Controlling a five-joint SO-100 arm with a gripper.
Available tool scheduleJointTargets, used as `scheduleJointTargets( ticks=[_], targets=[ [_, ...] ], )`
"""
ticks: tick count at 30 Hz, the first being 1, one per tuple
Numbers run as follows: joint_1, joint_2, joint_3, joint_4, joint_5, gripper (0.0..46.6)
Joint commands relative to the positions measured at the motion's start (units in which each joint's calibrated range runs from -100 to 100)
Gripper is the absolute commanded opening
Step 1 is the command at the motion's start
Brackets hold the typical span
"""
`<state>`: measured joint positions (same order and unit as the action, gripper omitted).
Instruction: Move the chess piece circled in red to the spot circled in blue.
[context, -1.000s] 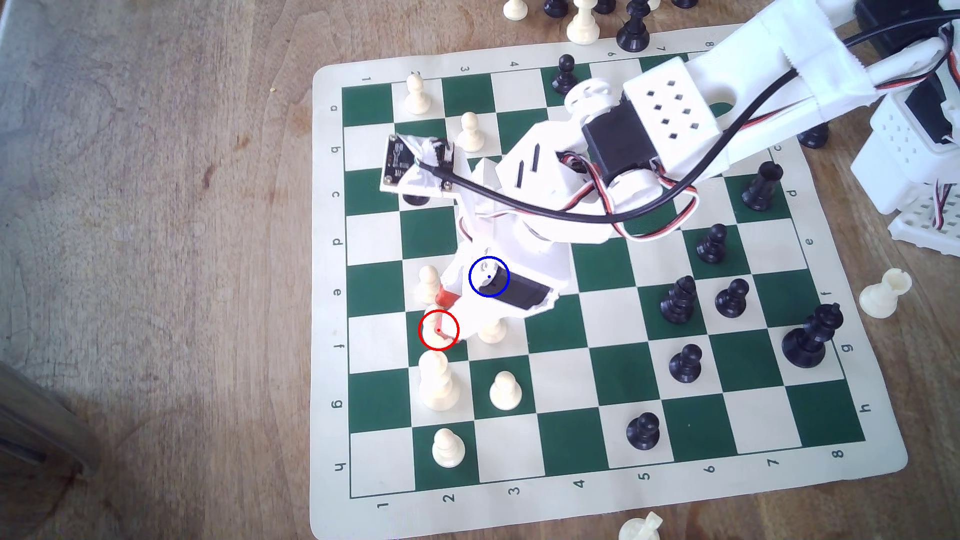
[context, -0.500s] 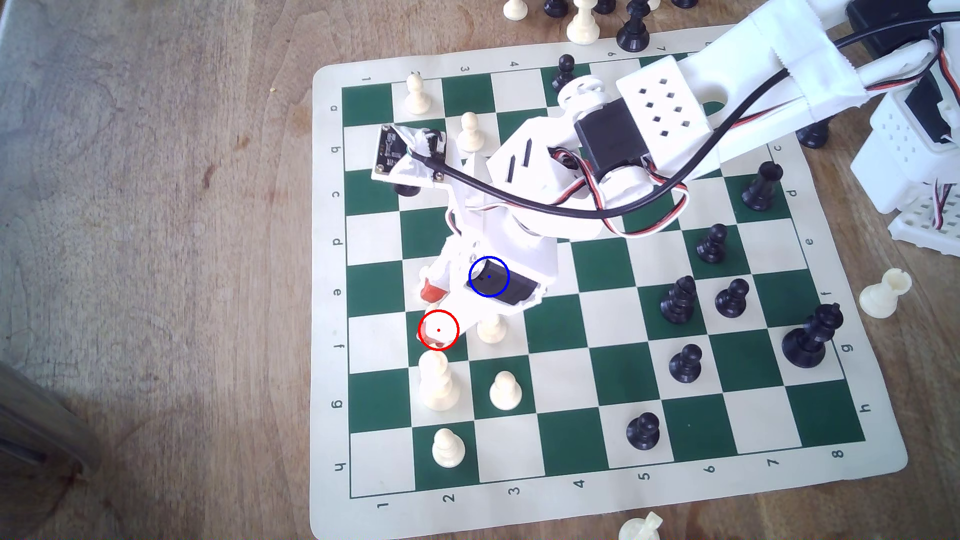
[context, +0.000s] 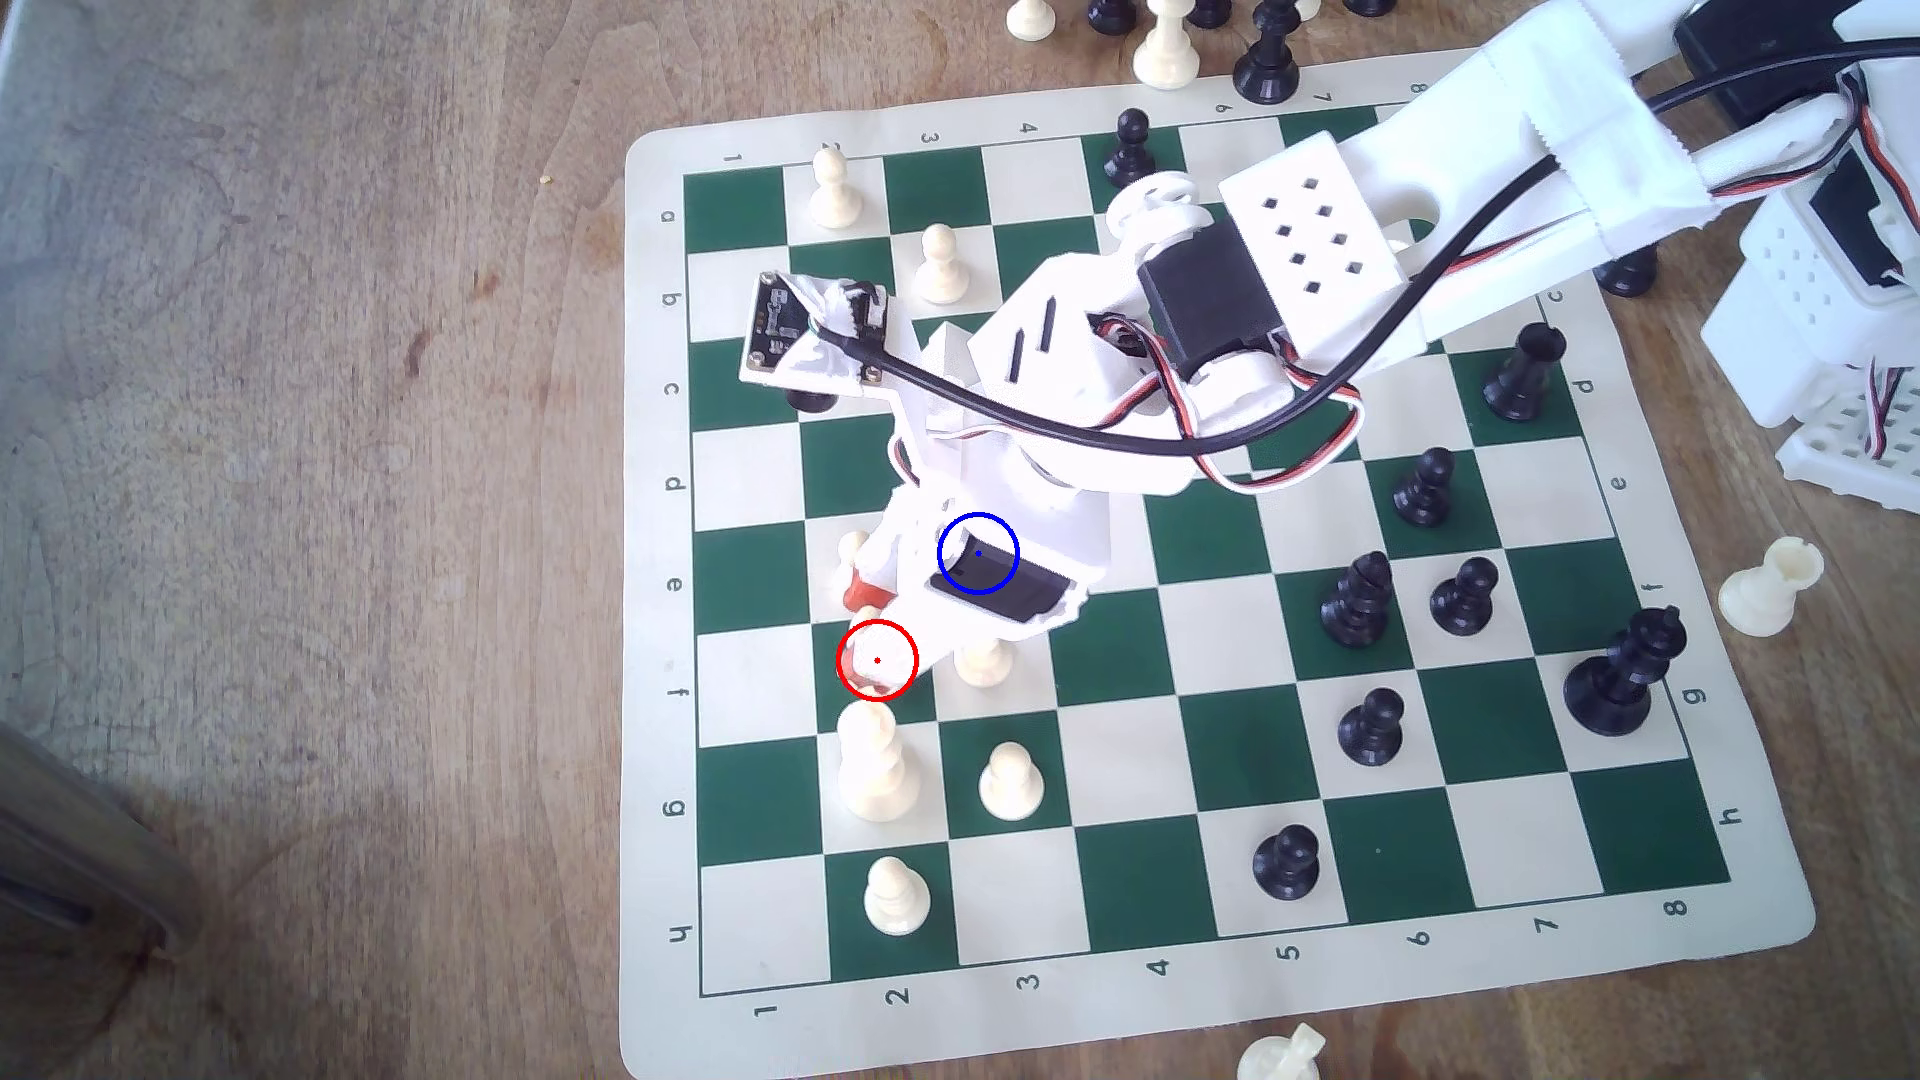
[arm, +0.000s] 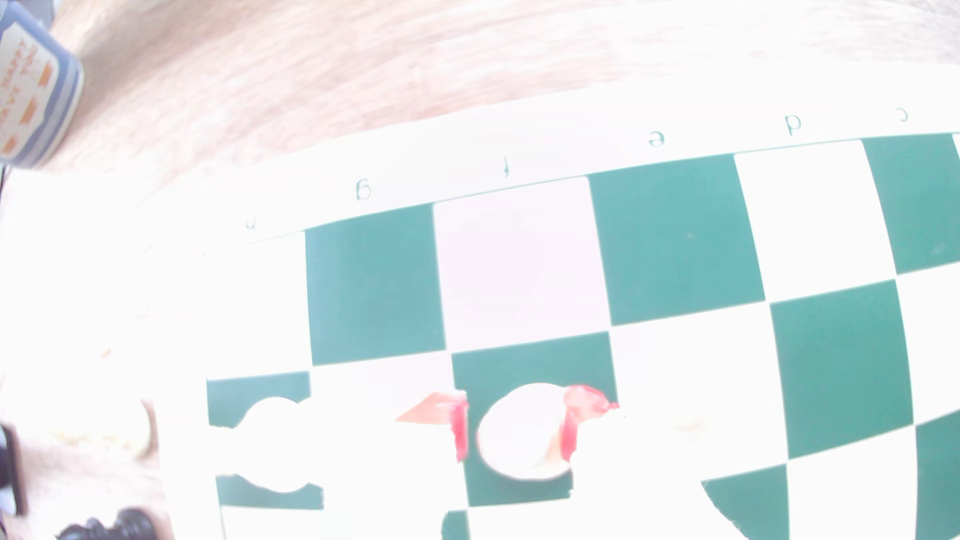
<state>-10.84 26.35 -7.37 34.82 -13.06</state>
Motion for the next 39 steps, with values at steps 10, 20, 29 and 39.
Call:
scheduleJointTargets(
  ticks=[10, 20, 29, 39],
  targets=[
    [0.1, -2.4, -5.4, 0.0, 0.3, 0.2],
    [0.9, -5.4, -12.6, 3.3, 0.4, 0.6],
    [2.5, -14.1, -15.6, 11.0, 1.3, 1.4],
    [7.3, -31.7, 9.6, 10.1, 2.3, 1.4]
  ],
)
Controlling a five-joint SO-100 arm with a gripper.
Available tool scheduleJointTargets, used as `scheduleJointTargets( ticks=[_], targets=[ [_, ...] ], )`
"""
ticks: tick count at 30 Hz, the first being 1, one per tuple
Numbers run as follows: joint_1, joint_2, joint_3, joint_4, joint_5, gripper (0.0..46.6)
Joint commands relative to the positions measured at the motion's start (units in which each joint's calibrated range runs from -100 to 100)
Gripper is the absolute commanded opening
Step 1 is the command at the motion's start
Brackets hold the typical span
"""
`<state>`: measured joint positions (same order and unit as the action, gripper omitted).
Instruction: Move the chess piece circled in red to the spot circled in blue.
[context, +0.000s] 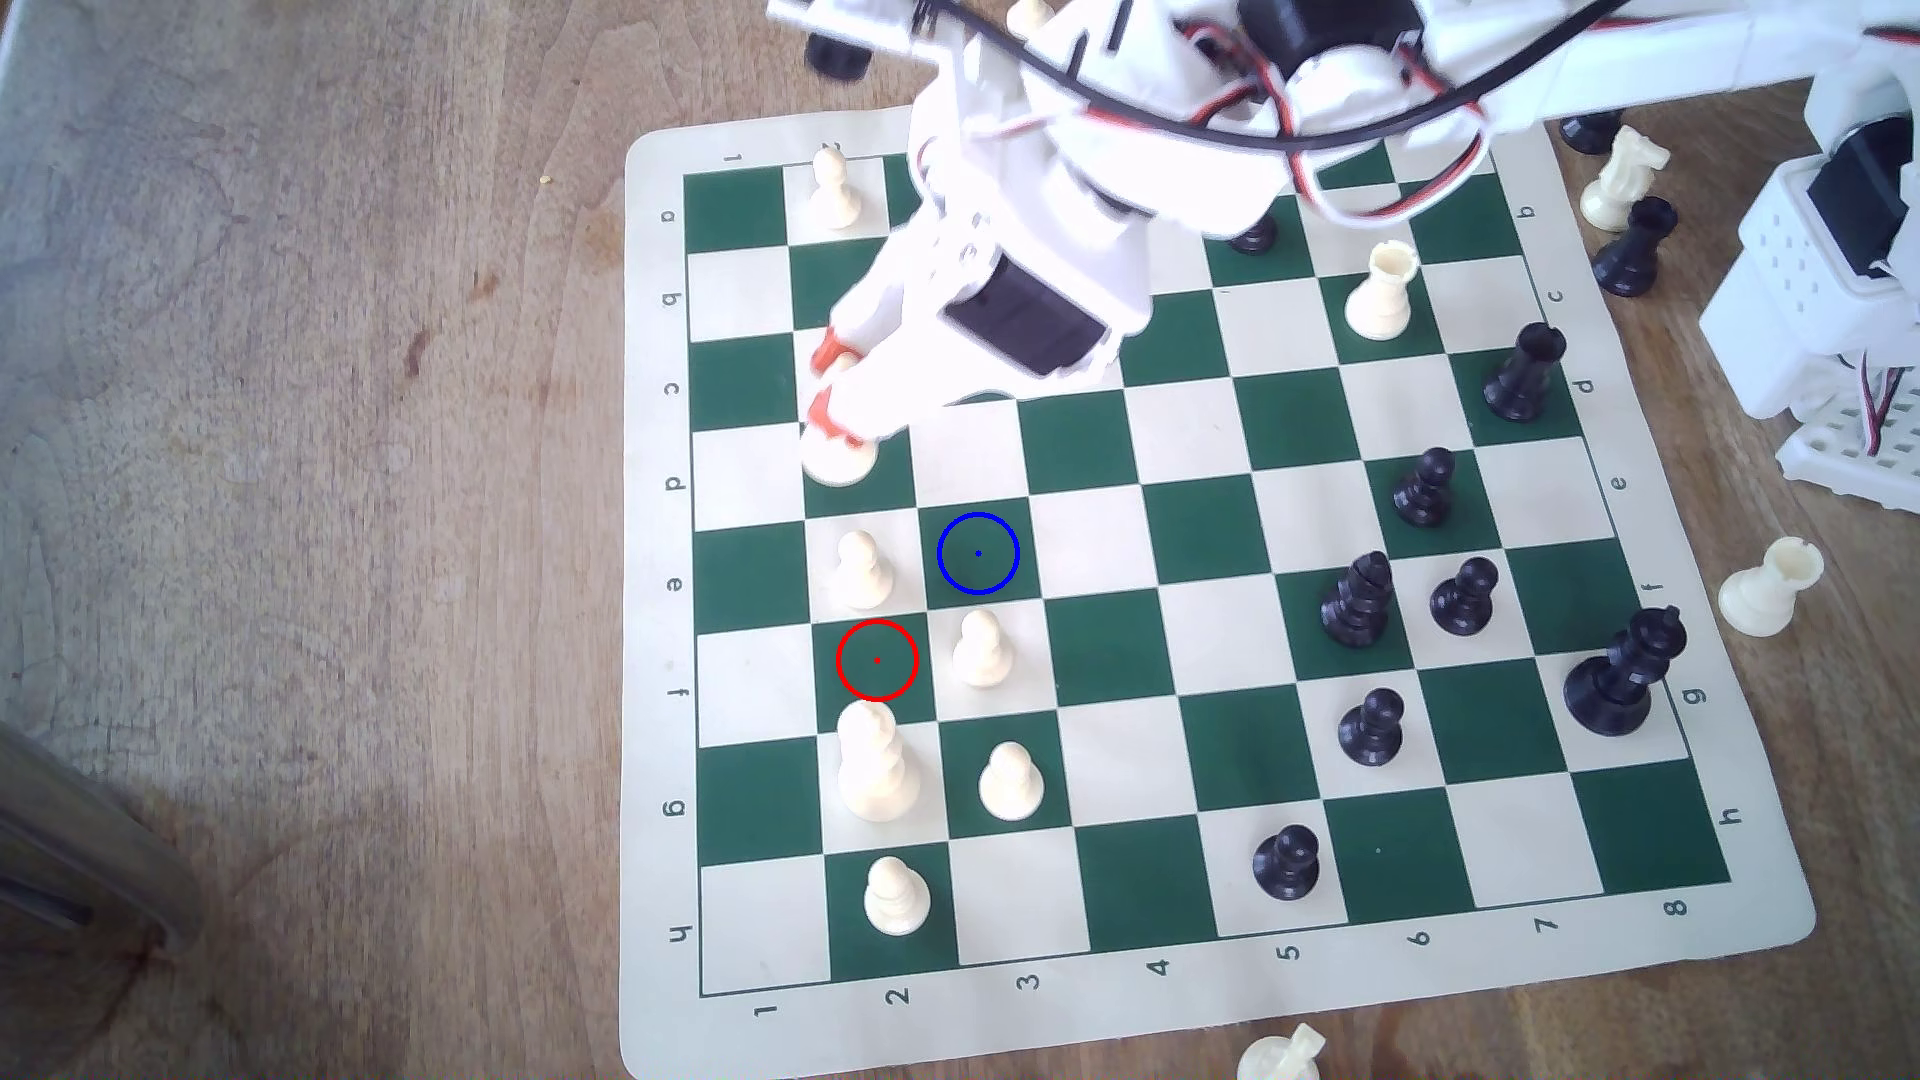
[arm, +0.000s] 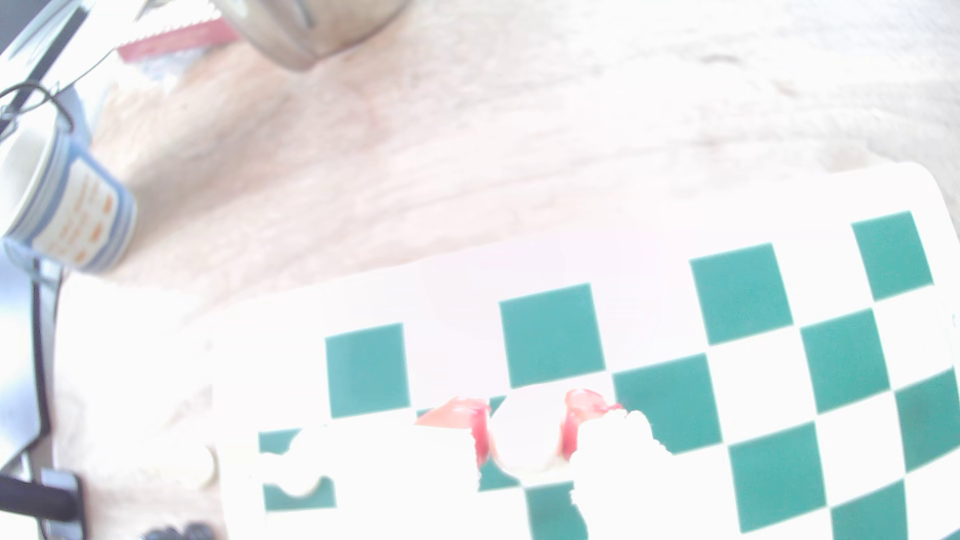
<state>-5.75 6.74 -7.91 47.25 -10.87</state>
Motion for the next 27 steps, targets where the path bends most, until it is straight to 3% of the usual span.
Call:
scheduleJointTargets(
  ticks=[1, 10, 19, 27],
  targets=[
    [3.0, -14.0, 16.2, -5.0, 0.1, 1.5],
    [2.7, -13.5, 29.7, -14.0, -0.3, 1.4],
    [-0.6, -9.5, 29.5, -16.7, -0.8, 1.3],
    [-0.2, -5.1, 28.9, -19.2, -0.4, 1.5]
  ],
)
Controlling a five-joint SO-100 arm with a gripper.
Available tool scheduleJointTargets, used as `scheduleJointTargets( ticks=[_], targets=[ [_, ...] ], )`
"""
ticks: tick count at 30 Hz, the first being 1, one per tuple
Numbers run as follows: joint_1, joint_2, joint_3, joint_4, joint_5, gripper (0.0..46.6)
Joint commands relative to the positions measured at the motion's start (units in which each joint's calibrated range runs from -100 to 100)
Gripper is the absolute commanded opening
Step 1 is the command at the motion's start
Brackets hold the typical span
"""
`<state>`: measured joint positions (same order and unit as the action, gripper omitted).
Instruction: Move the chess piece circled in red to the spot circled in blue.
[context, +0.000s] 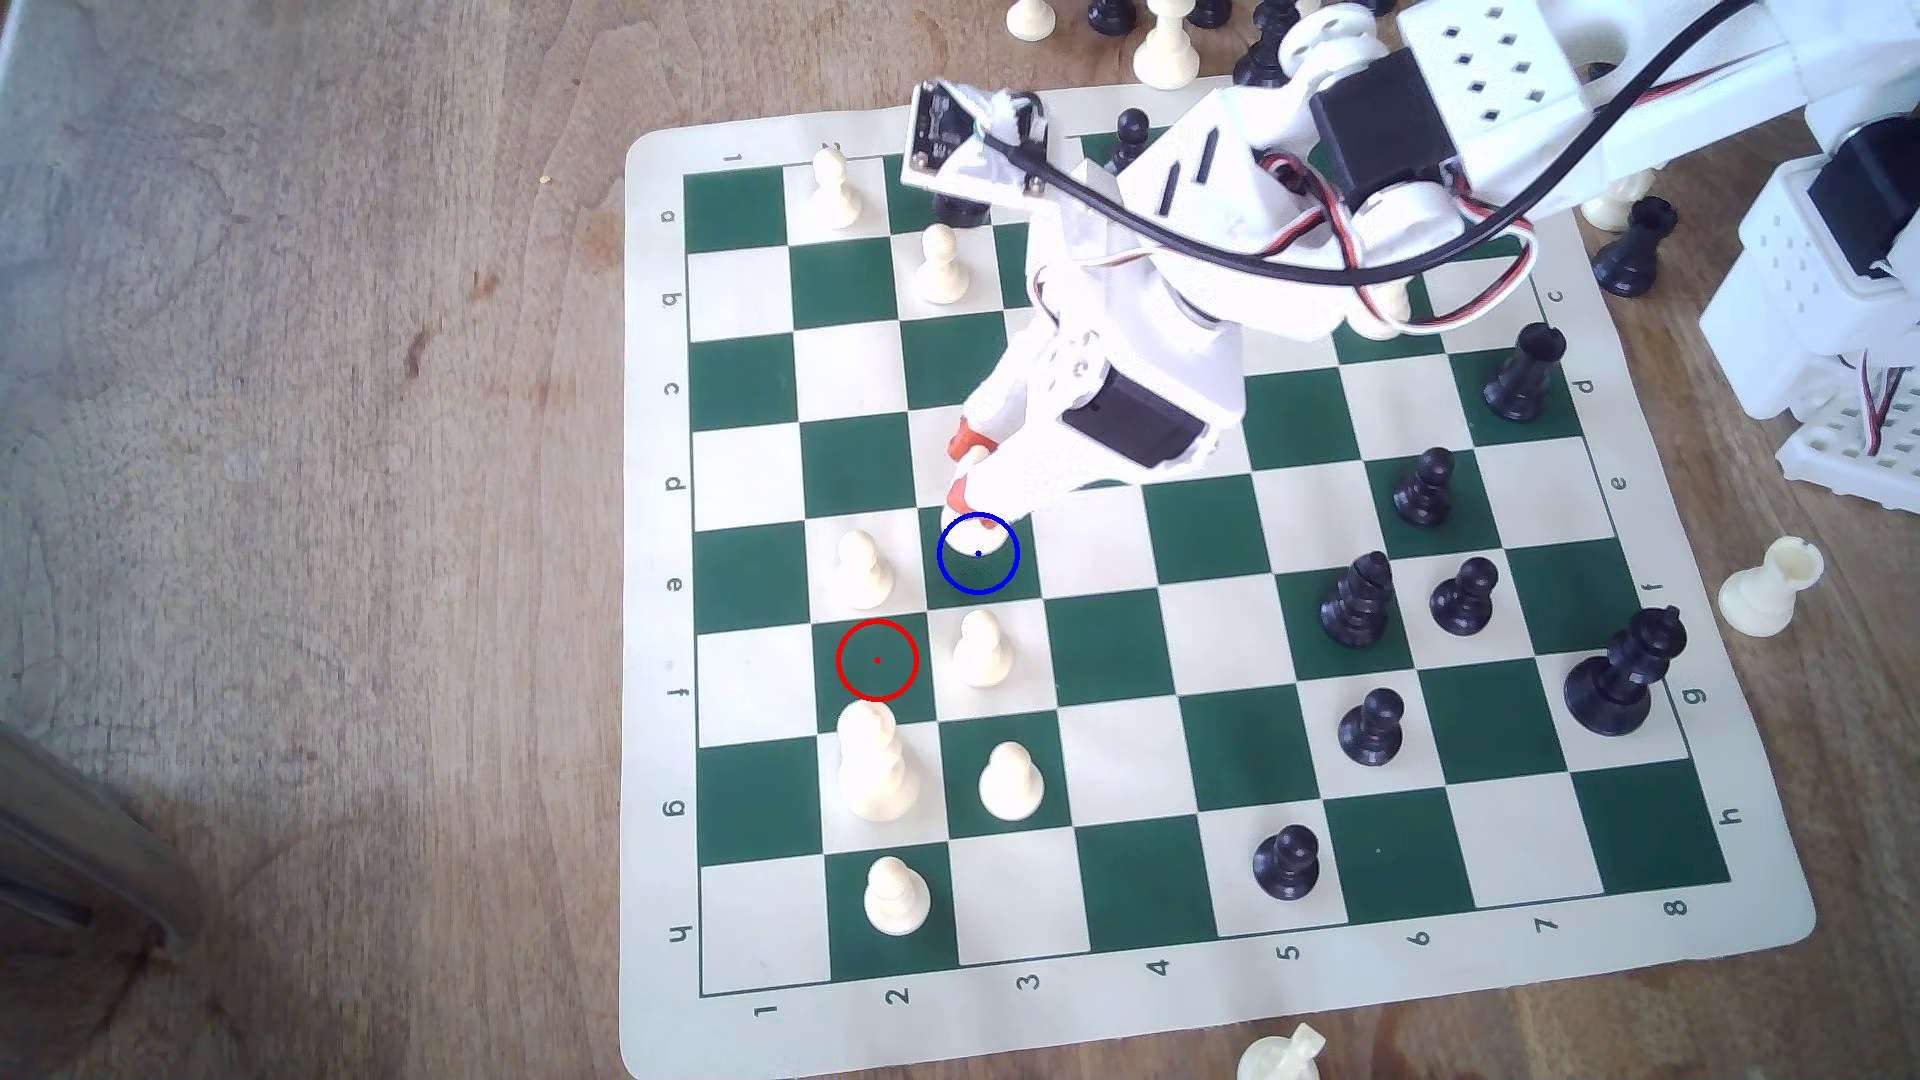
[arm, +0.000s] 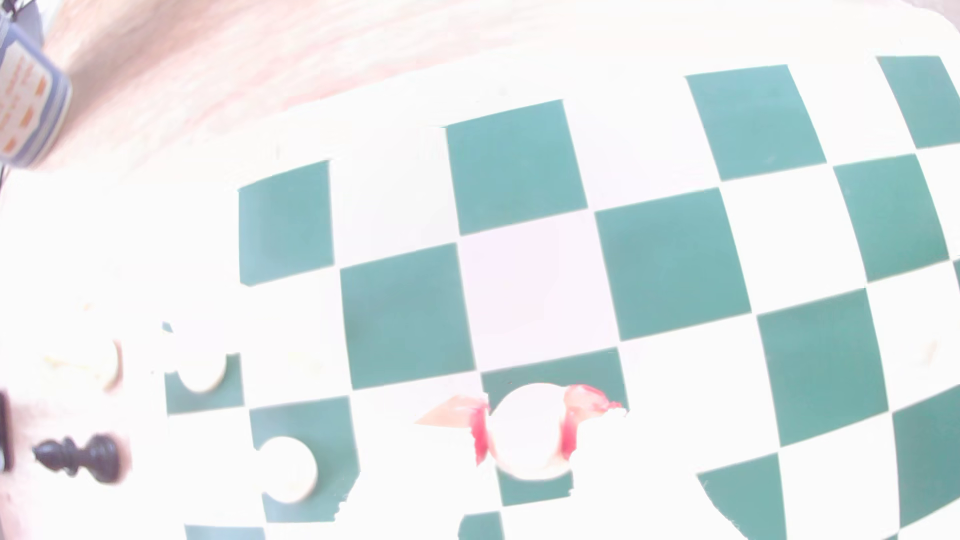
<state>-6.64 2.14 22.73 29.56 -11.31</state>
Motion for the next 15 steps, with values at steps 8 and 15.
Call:
scheduleJointTargets(
  ticks=[8, 15],
  targets=[
    [1.0, 2.9, -2.0, -3.3, 0.0, 1.6],
    [0.7, 4.7, -2.9, -3.7, 0.0, 1.5]
  ],
)
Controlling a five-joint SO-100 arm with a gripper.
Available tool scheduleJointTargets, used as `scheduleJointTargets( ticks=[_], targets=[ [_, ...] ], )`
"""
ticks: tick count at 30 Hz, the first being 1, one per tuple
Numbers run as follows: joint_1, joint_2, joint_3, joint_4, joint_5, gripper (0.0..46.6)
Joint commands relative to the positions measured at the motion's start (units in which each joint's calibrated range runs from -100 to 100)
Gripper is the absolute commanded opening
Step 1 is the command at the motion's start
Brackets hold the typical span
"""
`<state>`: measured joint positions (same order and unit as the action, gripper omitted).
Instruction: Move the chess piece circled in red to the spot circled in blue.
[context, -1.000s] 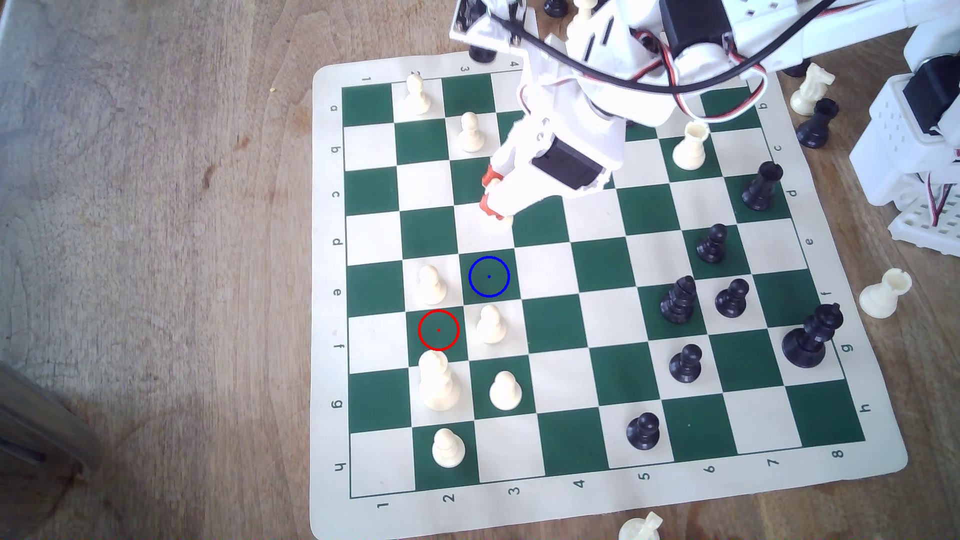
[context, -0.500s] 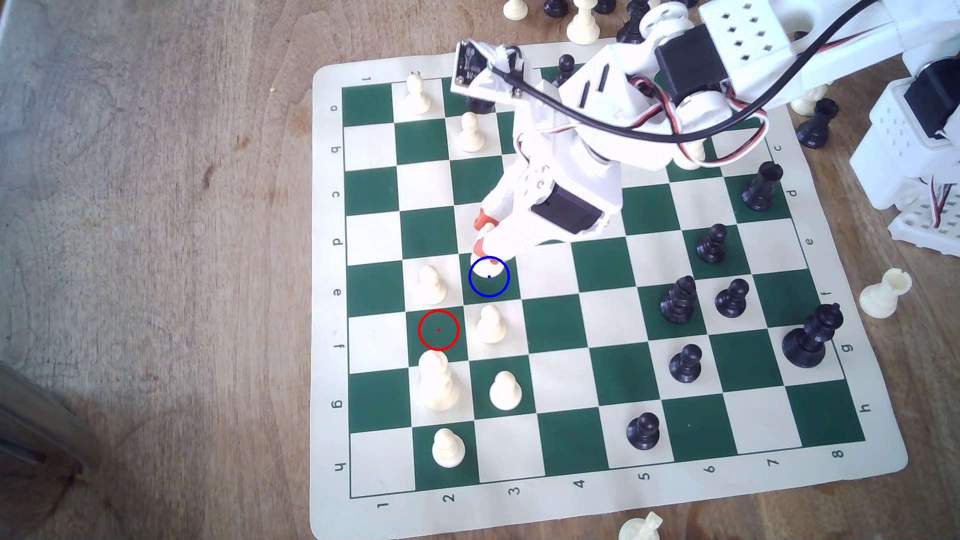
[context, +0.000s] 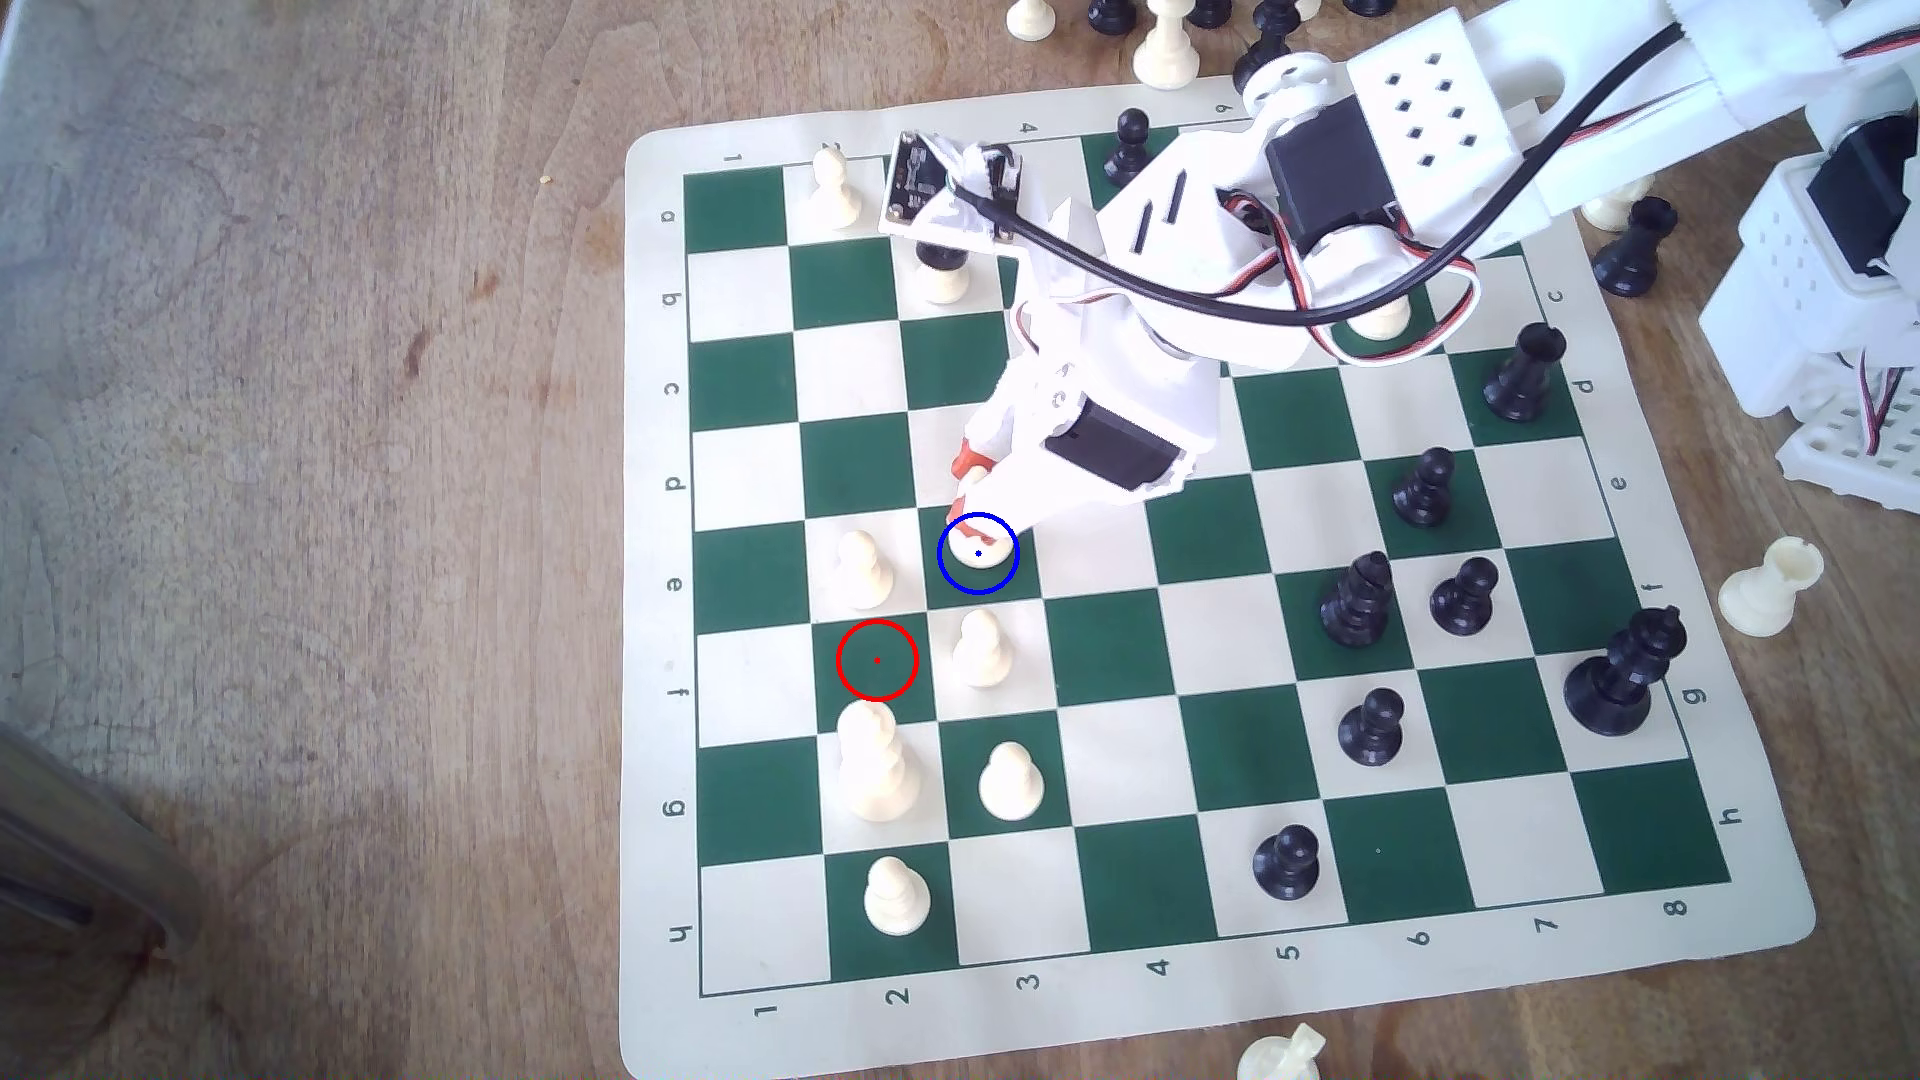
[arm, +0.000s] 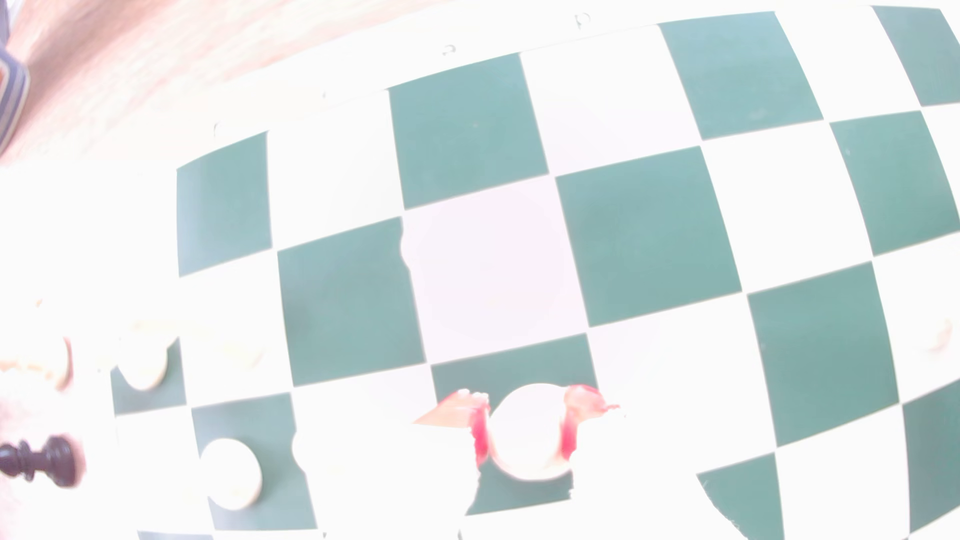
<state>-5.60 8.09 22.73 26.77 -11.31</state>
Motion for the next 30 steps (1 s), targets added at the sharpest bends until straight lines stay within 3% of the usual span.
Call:
scheduleJointTargets(
  ticks=[1, 7, 9, 13, 24, 30],
  targets=[
    [-0.5, -1.2, -2.9, -0.9, 0.0, 1.5],
    [-0.6, -1.5, -3.0, -0.8, 0.0, 4.1],
    [-0.7, -1.5, -3.0, -0.6, 0.0, 10.9],
    [-0.5, -1.5, -2.8, -0.6, 0.0, 18.4],
    [1.5, -8.2, -3.1, 1.8, 0.7, 19.6],
    [2.0, -18.4, -4.6, 12.3, 1.4, 18.9]
  ],
)
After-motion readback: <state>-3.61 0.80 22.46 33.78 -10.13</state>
